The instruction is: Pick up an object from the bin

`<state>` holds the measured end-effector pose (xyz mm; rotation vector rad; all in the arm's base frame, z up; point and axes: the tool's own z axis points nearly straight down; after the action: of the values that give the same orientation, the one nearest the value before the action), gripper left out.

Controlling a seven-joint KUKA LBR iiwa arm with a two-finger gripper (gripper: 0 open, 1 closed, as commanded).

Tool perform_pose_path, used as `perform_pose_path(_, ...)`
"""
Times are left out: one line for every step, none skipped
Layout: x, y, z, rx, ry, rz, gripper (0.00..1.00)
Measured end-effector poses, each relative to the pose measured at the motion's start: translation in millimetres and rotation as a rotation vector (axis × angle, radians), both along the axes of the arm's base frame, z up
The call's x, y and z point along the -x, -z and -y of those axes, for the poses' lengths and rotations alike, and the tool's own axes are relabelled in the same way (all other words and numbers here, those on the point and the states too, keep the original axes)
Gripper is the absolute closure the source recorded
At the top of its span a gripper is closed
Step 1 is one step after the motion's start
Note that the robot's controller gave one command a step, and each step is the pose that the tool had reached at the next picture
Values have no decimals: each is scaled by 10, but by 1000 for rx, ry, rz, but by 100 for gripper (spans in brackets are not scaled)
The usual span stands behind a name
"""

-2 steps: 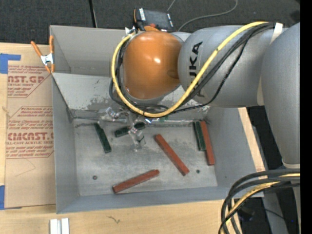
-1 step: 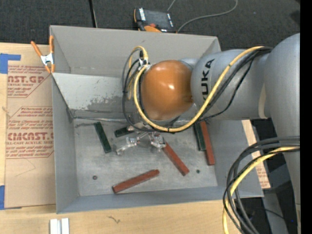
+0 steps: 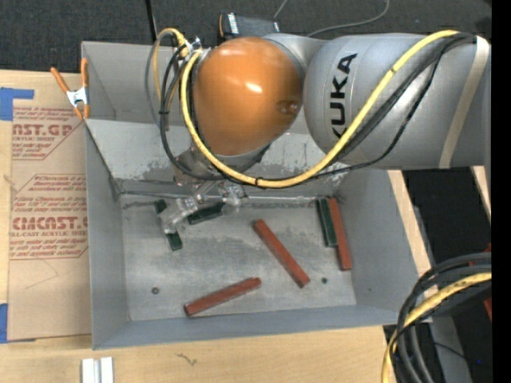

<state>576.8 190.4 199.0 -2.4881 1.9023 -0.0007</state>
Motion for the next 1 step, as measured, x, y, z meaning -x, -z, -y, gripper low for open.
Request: perform_pose_path(-138,1294,438,-1,247,-4,0)
